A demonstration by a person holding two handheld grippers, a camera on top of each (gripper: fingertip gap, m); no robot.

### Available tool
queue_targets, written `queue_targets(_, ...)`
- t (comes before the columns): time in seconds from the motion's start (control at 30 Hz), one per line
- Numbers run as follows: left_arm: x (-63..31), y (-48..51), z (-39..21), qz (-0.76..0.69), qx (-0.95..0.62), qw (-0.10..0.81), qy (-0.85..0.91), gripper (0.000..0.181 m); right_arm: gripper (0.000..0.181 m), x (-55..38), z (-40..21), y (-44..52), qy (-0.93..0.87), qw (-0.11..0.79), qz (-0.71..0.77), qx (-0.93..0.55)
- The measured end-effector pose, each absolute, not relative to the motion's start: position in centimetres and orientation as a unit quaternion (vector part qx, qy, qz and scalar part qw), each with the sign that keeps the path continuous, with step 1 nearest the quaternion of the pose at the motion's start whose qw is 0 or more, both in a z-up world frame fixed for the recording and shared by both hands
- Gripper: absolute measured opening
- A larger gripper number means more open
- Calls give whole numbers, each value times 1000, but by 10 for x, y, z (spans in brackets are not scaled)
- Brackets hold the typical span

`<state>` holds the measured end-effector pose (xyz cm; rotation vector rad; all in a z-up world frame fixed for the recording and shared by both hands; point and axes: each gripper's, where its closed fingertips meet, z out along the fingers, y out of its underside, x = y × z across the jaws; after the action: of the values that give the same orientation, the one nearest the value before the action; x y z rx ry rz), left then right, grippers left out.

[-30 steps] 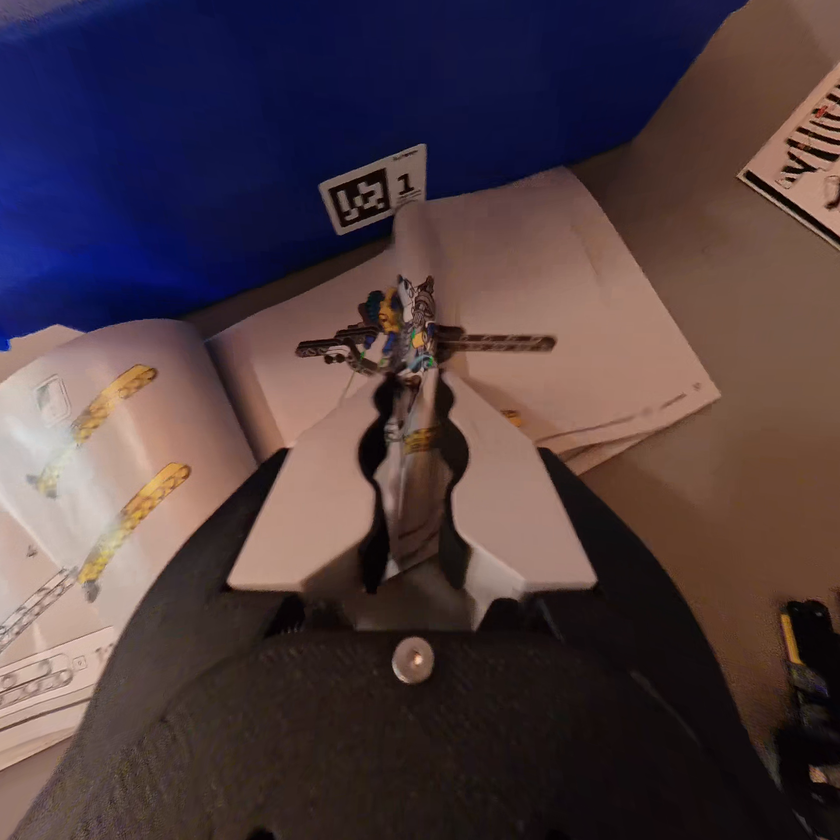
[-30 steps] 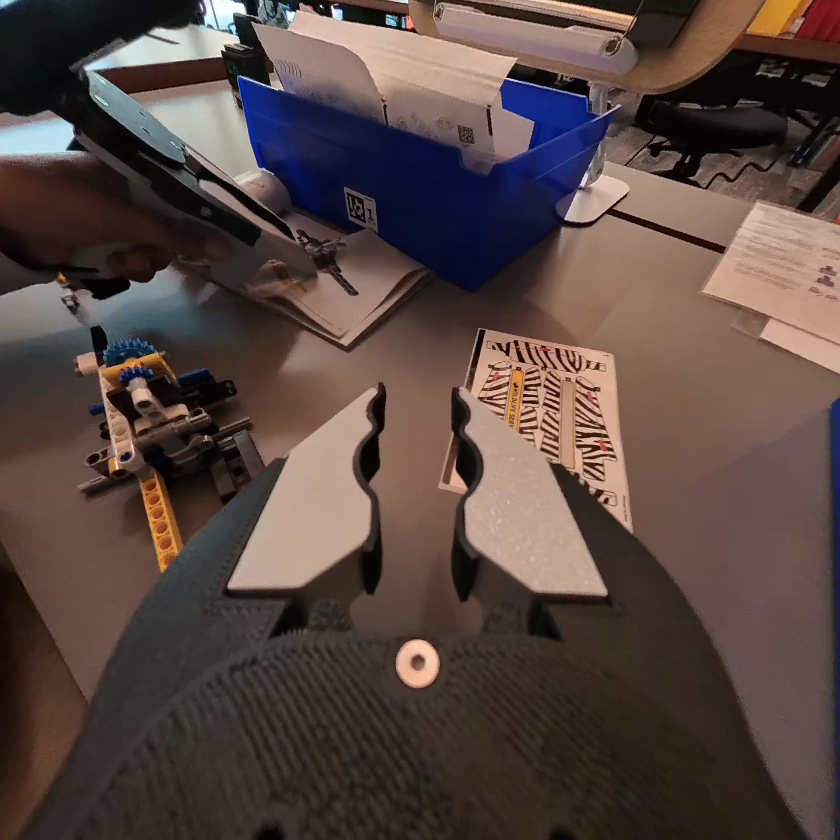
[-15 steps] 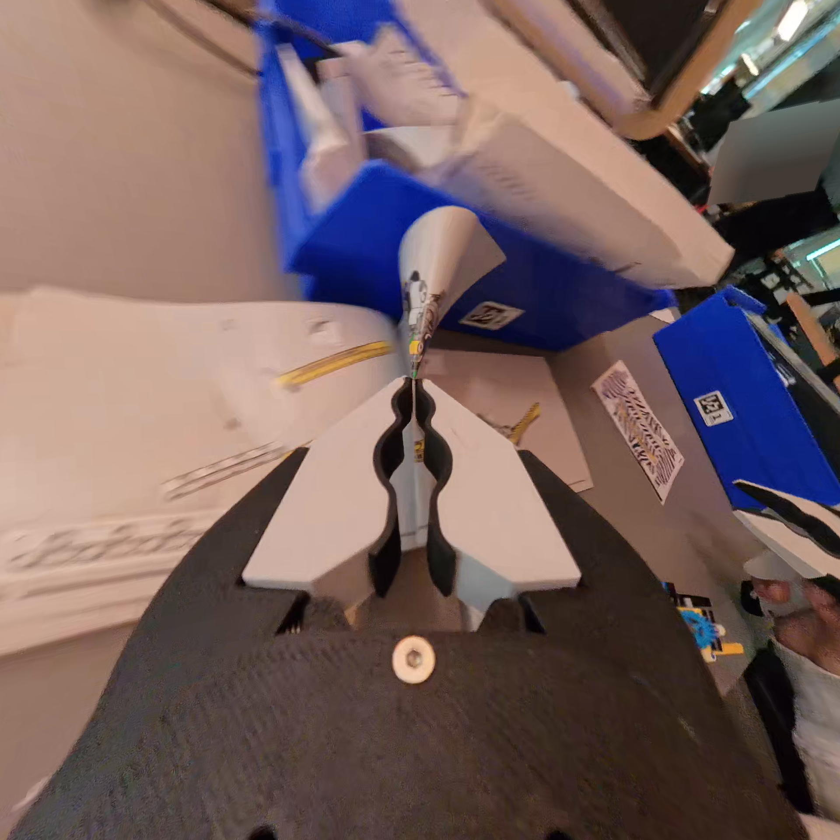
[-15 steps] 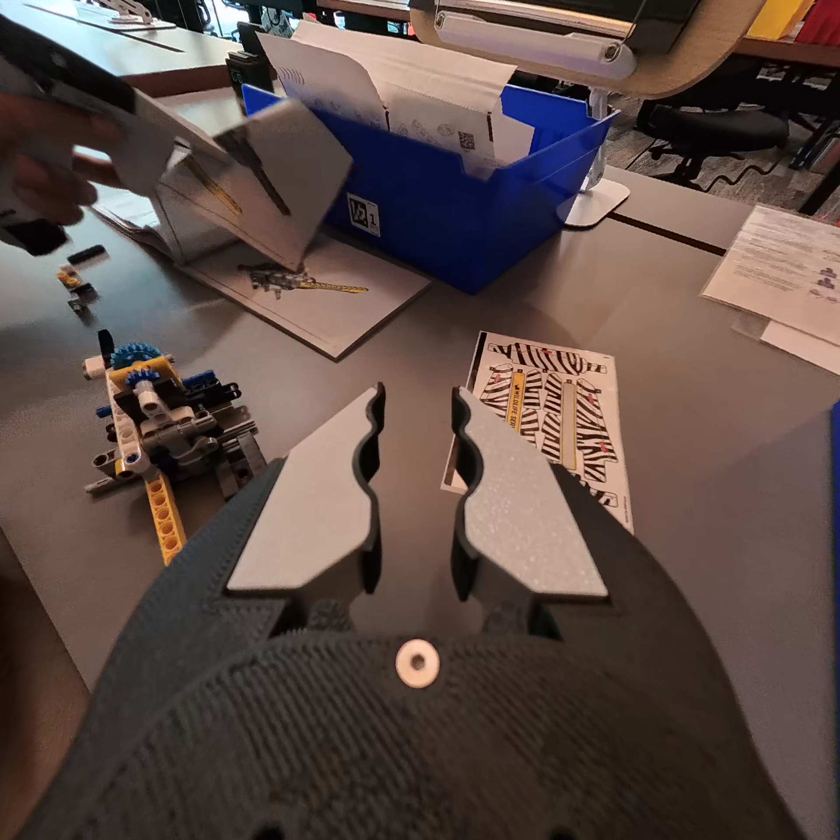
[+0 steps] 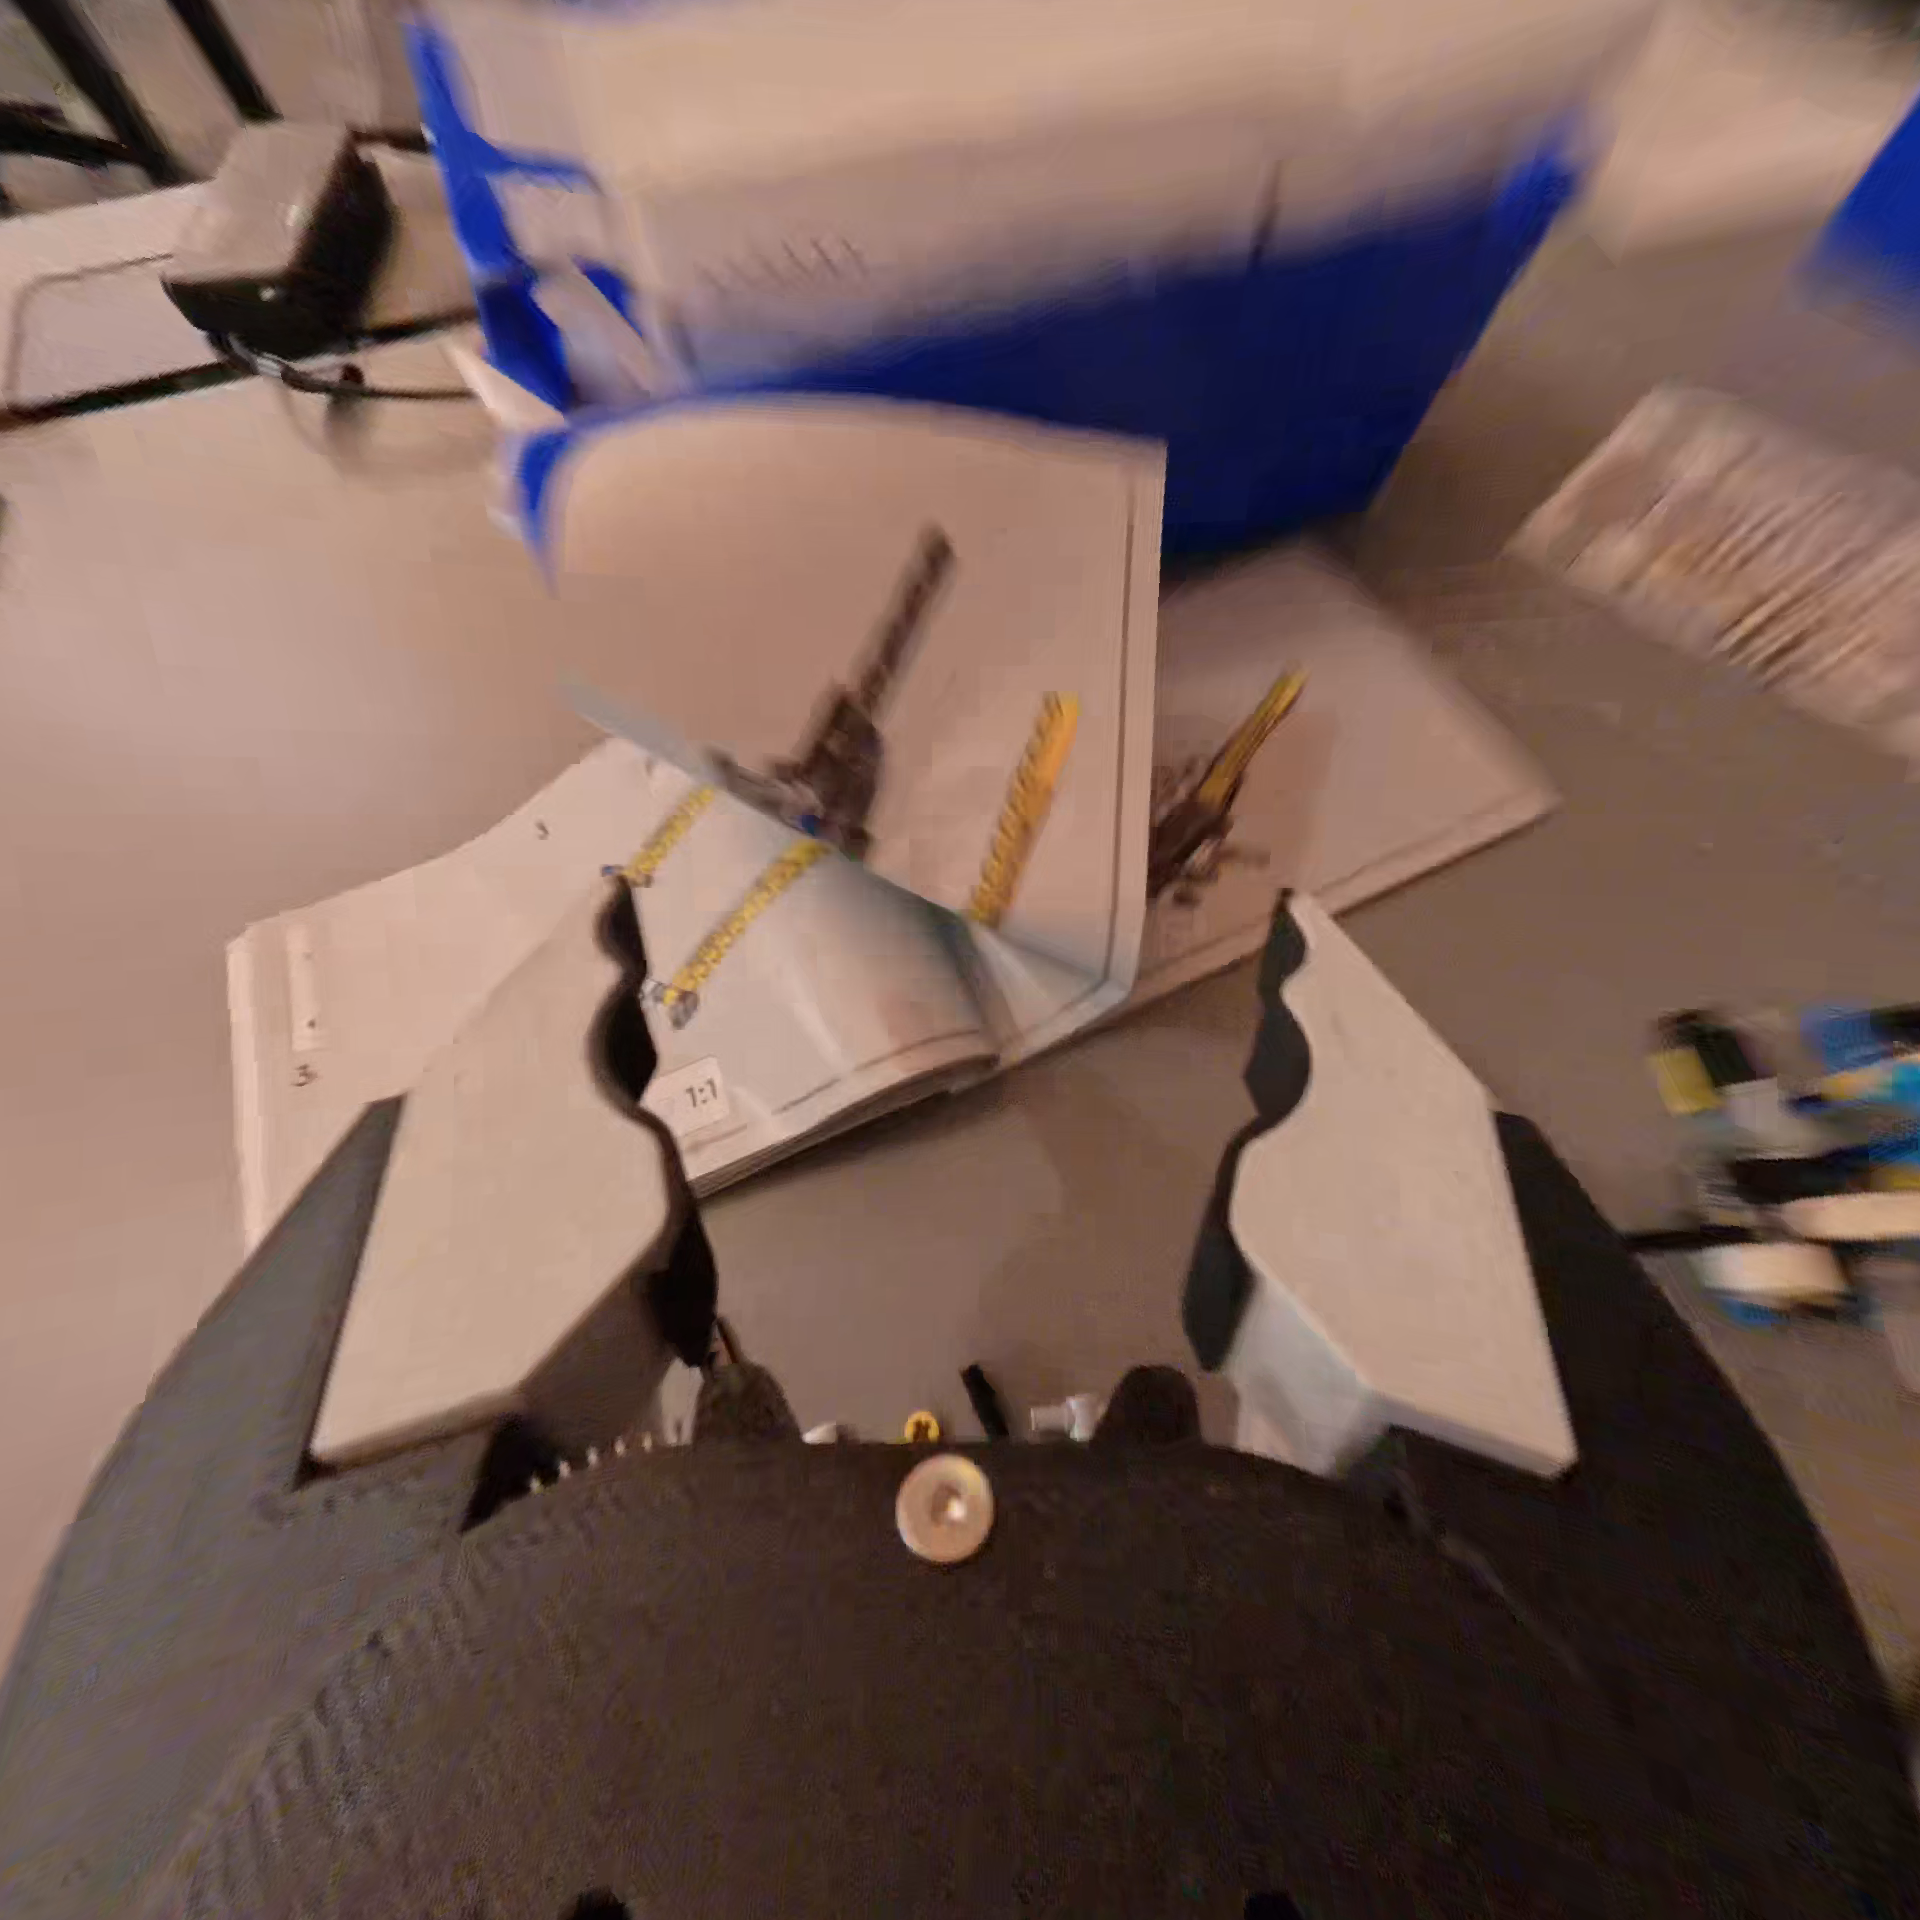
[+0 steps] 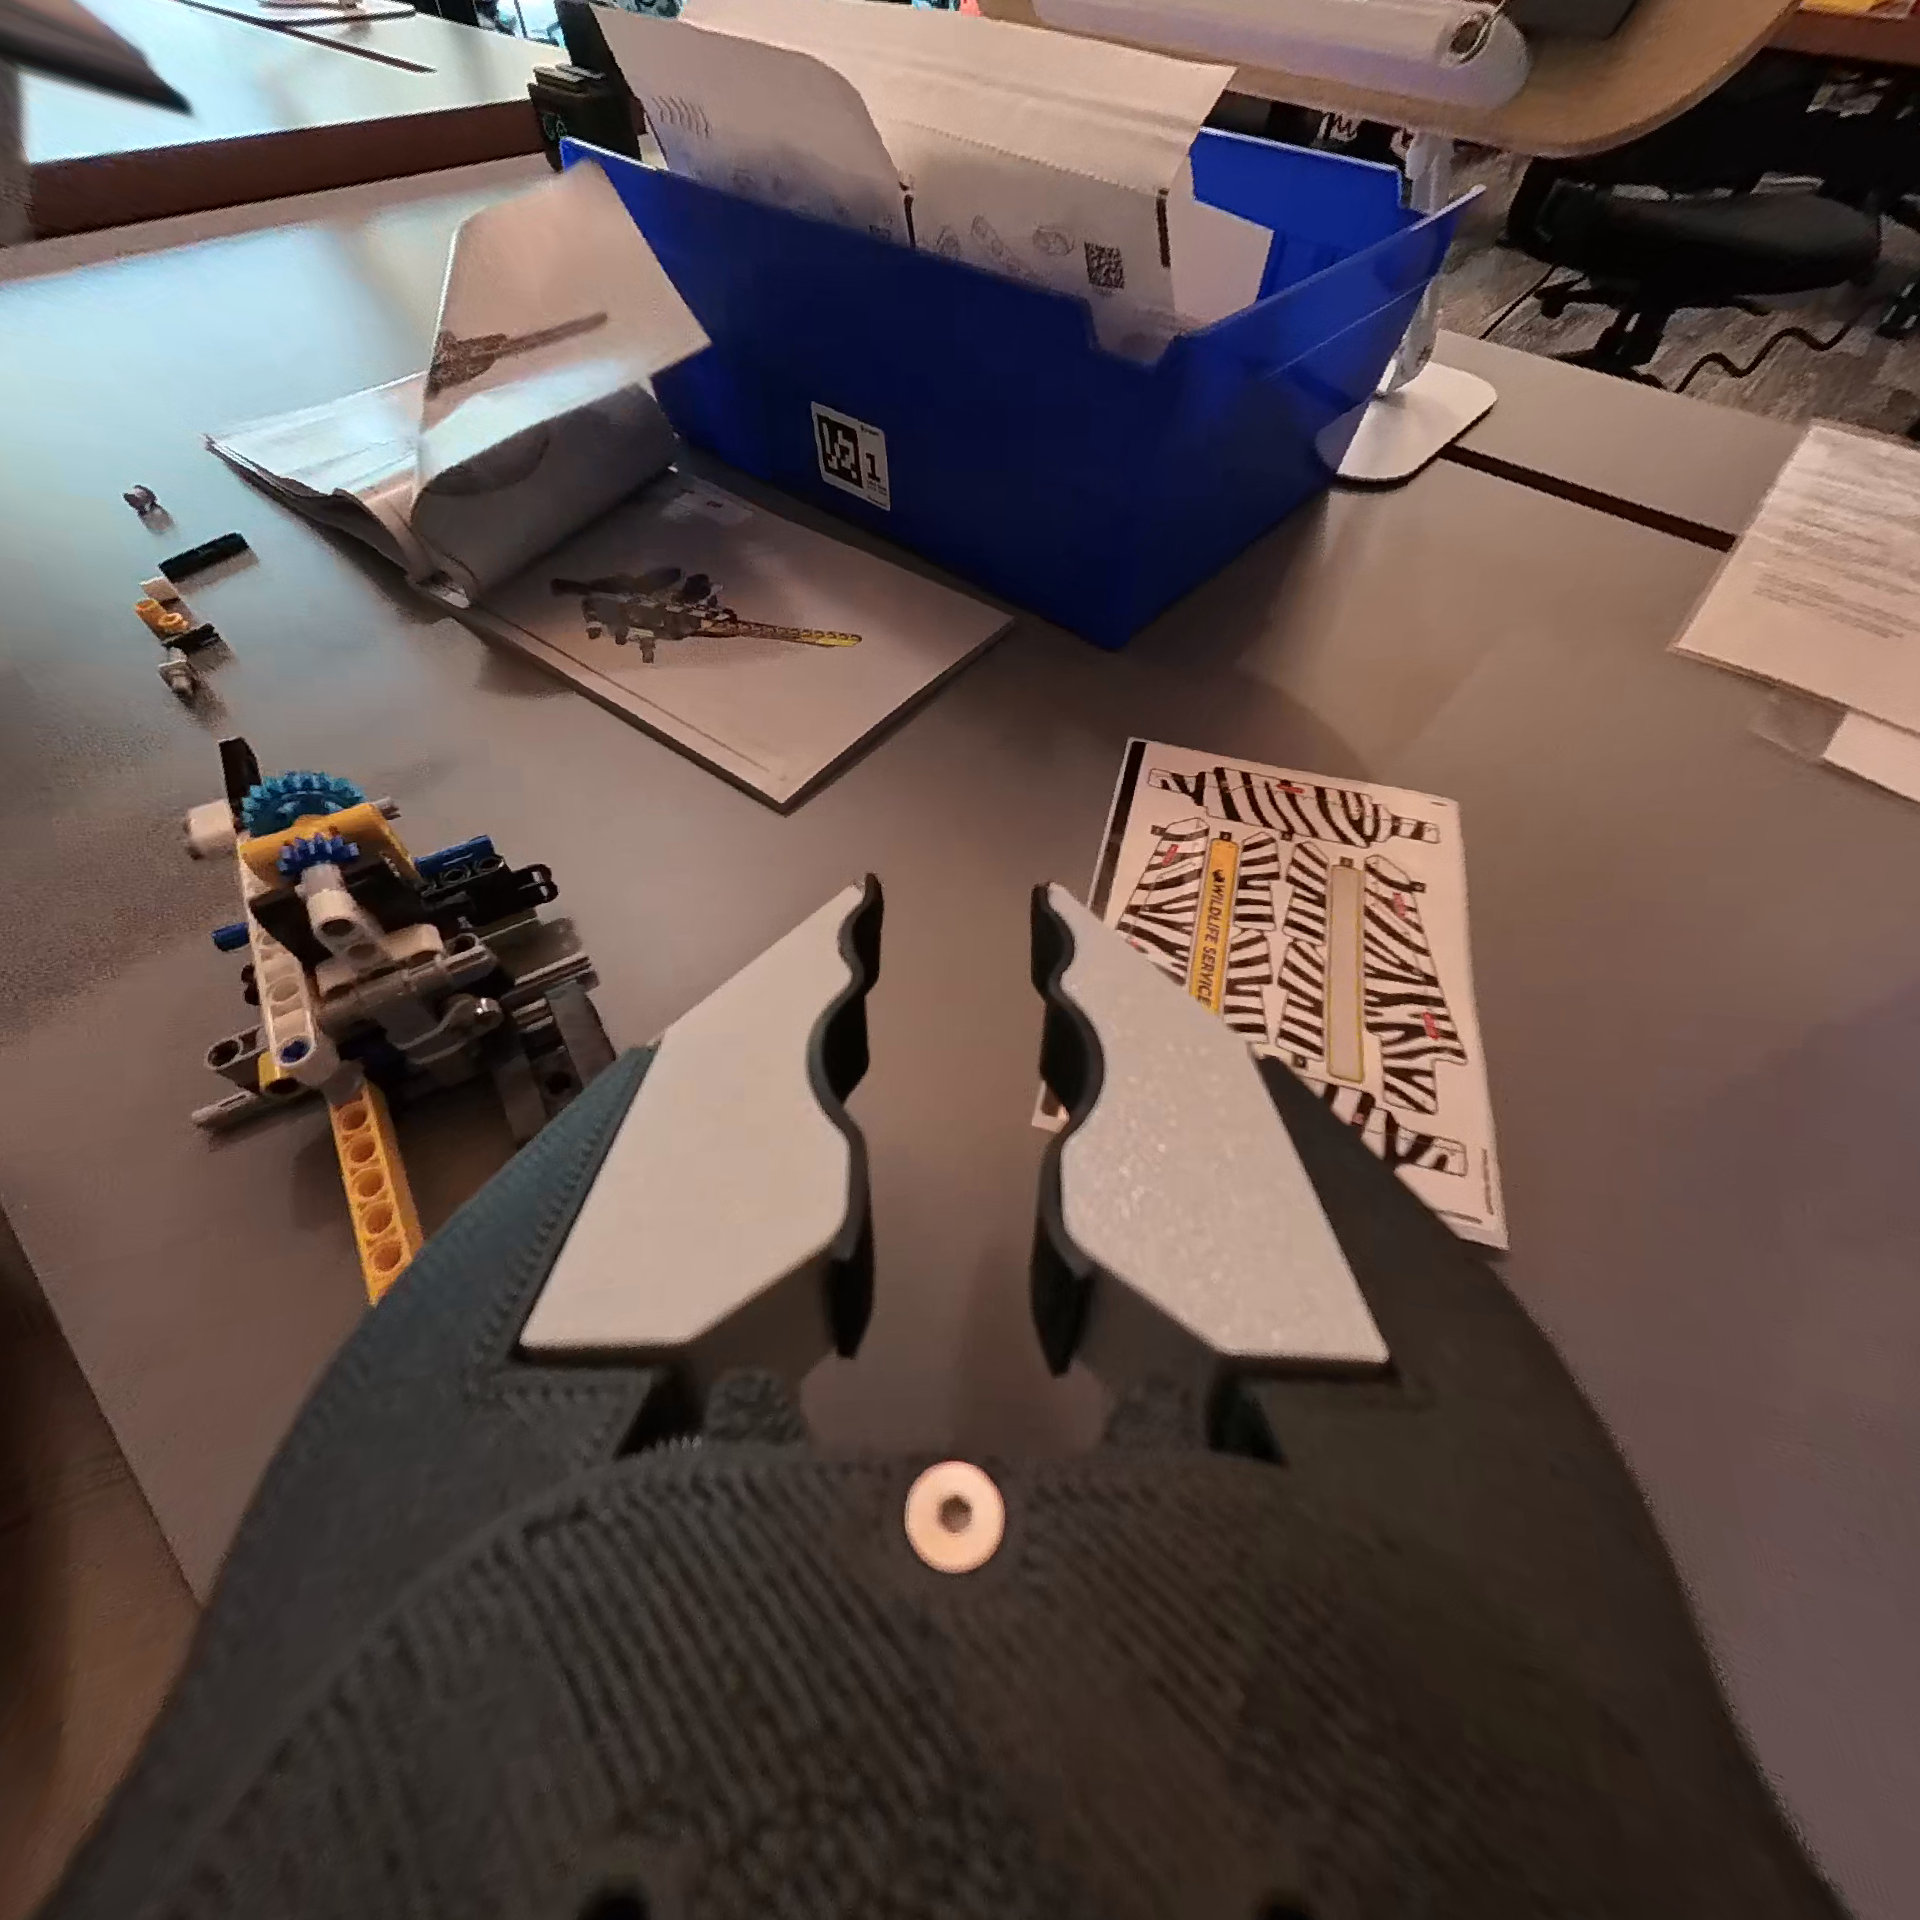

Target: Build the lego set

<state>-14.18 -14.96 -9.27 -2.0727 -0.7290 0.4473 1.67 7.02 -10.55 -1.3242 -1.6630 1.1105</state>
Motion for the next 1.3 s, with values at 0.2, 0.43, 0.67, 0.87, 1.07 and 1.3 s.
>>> queue_targets(0.2, -174, -140, -110, 407, -812, 330, -256, 46, 27, 19, -103, 68, -649, 368, 430, -508)
queue_targets(0.43, -208, -259, -123, 367, -788, 275, -412, 72, 27, 21, -101, 66, -647, 369, 436, -505)
queue_targets(0.67, -196, -286, -91, 331, -724, 393, -461, 66, 27, 20, -101, 65, -645, 364, 440, -507)
queue_targets(0.87, -181, -203, -87, 286, -785, 440, -328, 62, 27, 18, -104, 66, -644, 358, 441, -512)
queue_targets(1.07, -195, -200, -147, 291, -854, 318, -293, 59, 27, 18, -104, 66, -644, 359, 441, -512)
queue_targets(1.3, -201, -221, -163, 255, -849, 324, -331, 51, 26, 16, -109, 67, -645, 356, 433, -520)
